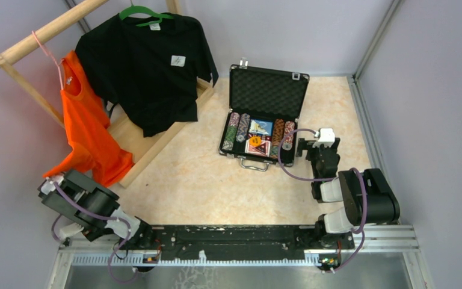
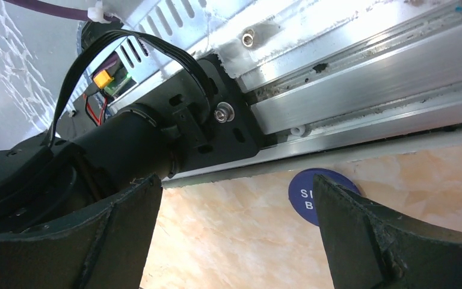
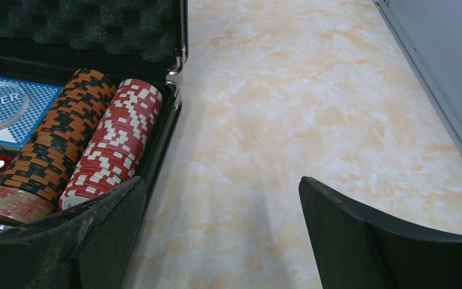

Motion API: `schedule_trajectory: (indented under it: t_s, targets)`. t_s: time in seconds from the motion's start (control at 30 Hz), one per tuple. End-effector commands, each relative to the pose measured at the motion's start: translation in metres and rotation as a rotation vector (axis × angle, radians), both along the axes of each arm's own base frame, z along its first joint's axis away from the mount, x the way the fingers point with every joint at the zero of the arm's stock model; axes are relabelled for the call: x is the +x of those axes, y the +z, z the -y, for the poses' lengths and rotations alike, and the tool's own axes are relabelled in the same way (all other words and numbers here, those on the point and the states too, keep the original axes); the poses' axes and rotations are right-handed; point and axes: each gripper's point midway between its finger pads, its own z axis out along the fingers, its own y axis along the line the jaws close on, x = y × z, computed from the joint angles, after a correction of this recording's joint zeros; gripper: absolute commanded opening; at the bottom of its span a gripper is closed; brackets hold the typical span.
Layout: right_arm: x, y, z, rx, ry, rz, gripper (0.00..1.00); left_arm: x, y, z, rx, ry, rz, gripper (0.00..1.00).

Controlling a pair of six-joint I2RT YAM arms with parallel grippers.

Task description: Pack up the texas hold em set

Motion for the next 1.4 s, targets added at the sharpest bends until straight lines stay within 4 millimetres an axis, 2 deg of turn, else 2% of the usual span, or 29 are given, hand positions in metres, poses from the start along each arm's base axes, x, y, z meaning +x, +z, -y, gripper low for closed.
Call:
schedule_trajectory:
  t_s: [0.0, 0.17, 0.33, 0.37, 0.53, 0.73, 1.37]
  targets:
    - [0.008, 0.023, 0.0, 0.013, -0.001, 0.085, 0.99, -0.019, 0.01, 0.003, 0.013, 0.009, -0.061, 1.0]
    - [0.008, 0.023, 0.0, 0.012, -0.001, 0.085, 0.99, -0.026, 0.015, -0.007, 0.037, -0.011, -0.074, 1.0]
    - [0.008, 0.023, 0.0, 0.012, 0.0, 0.085, 0.99, -0.032, 0.012, -0.004, 0.045, 0.015, -0.112, 1.0]
    - [0.008, 0.023, 0.0, 0.013, -0.001, 0.085, 0.99, -0.032, 0.011, -0.004, 0.047, 0.022, -0.117, 0.97]
    - [0.008, 0.023, 0.0, 0.013, -0.001, 0.085, 0.99, -0.018, -0.001, -0.012, 0.07, 0.033, -0.05, 1.0]
    - [0.008, 0.023, 0.0, 0.013, -0.001, 0.085, 0.99, -0.008, -0.004, -0.011, 0.051, 0.043, -0.015, 1.0]
    - [0.008, 0.023, 0.0, 0.013, -0.001, 0.085, 0.99, 0.002, -0.008, -0.008, 0.02, 0.029, -0.051, 1.0]
